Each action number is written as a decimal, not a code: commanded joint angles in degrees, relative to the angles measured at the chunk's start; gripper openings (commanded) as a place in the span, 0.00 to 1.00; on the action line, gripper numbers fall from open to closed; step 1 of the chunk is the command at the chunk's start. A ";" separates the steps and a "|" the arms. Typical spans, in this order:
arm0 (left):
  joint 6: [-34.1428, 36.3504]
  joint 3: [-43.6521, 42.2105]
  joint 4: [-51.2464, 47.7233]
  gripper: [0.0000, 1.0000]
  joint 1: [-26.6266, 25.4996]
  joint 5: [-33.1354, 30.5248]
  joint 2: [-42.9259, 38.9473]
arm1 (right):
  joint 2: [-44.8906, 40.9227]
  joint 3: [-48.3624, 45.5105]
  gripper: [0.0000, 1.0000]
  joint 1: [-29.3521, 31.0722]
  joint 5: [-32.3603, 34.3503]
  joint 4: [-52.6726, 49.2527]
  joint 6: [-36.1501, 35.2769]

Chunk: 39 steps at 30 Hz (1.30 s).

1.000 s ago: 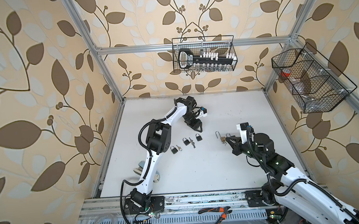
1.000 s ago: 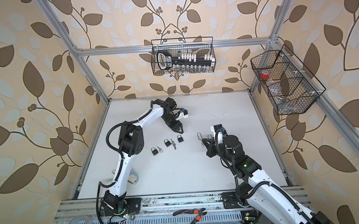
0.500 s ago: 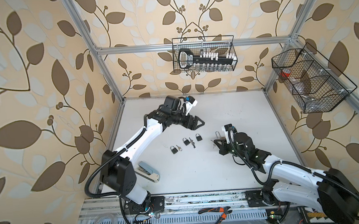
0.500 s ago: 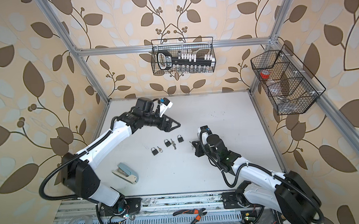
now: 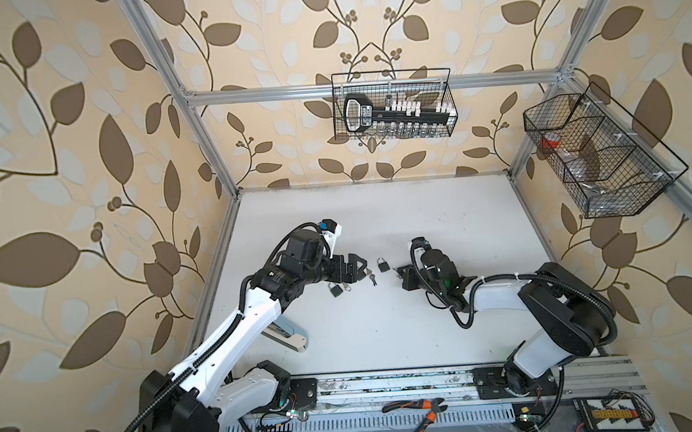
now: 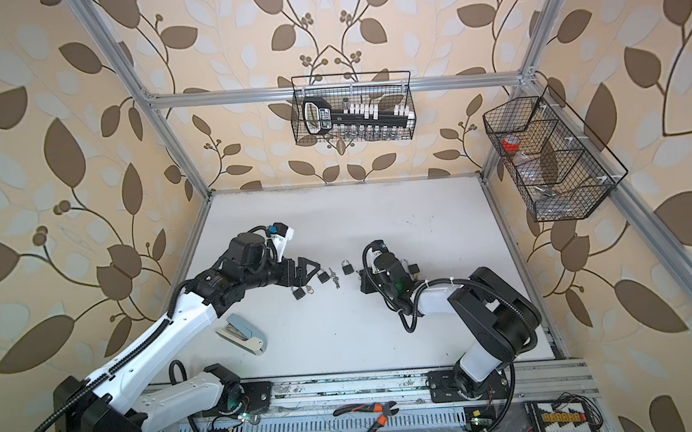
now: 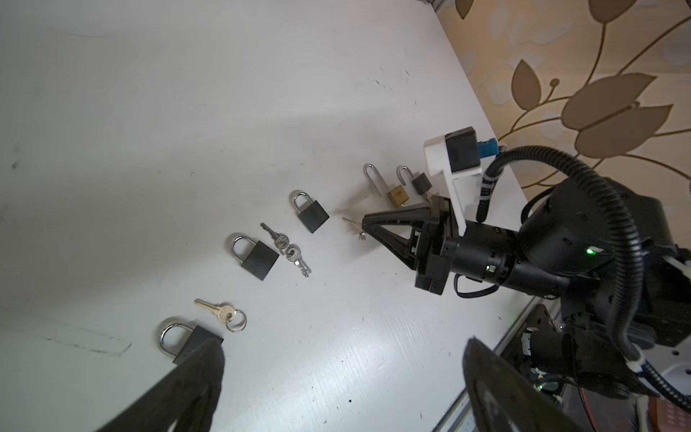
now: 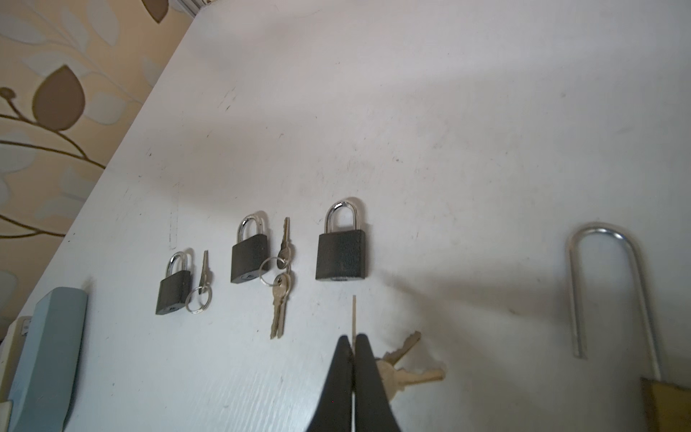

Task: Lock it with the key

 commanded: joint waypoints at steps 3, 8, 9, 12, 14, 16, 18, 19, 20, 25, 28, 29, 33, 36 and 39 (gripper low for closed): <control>-4.93 -0.44 -0.30 0.99 0.24 -8.03 -2.96 | 3.49 3.11 0.00 0.23 3.03 2.81 0.21; -5.73 0.38 -0.36 0.99 0.24 -7.90 -3.57 | 6.61 5.20 0.00 0.08 3.94 2.98 0.14; -5.37 0.55 -0.44 0.99 0.24 -7.73 -3.58 | 7.12 5.46 0.00 0.01 4.12 3.06 0.16; -3.16 1.37 -2.01 0.99 0.24 -6.72 -3.36 | 8.64 6.52 0.00 -0.16 4.31 3.24 0.18; -2.02 2.00 -3.25 0.99 0.24 -5.89 -2.90 | 9.56 7.14 0.00 -0.23 4.79 3.24 0.27; -1.15 2.65 -4.30 0.99 0.24 -4.91 -2.36 | 10.15 7.80 0.00 -0.33 5.13 3.25 0.27; -0.85 3.05 -4.78 0.99 0.24 -4.09 -2.11 | 10.83 8.48 0.00 -0.46 5.60 3.03 0.18; -0.72 3.15 -4.72 0.99 0.24 -3.57 -2.08 | 11.20 8.89 0.00 -0.64 5.42 2.98 0.16; -0.63 3.20 -4.60 0.99 0.24 -3.12 -2.00 | 11.72 9.29 0.00 -0.66 5.20 2.73 0.09; -0.06 4.24 -4.99 0.99 0.24 -2.10 -1.41 | 12.94 10.52 0.03 -0.75 5.37 2.43 -0.01; 0.86 5.53 -6.86 0.99 0.24 -1.99 -0.57 | 12.25 10.28 0.15 -0.79 5.71 2.41 0.10; 1.33 5.91 -7.53 0.99 0.24 -1.84 -0.37 | 11.79 10.13 0.18 -0.81 5.74 2.45 0.04; 4.54 7.59 -9.22 0.99 -0.27 -1.07 0.29 | 8.79 9.20 0.24 -0.90 5.18 2.13 -1.12; 6.49 9.75 -11.95 0.99 -3.50 -5.61 1.42 | 4.55 7.50 0.26 -0.96 4.65 1.05 -2.45; 6.67 10.12 -12.07 0.99 -6.40 -8.25 1.77 | -0.92 4.27 0.33 -1.06 5.82 -0.89 -3.15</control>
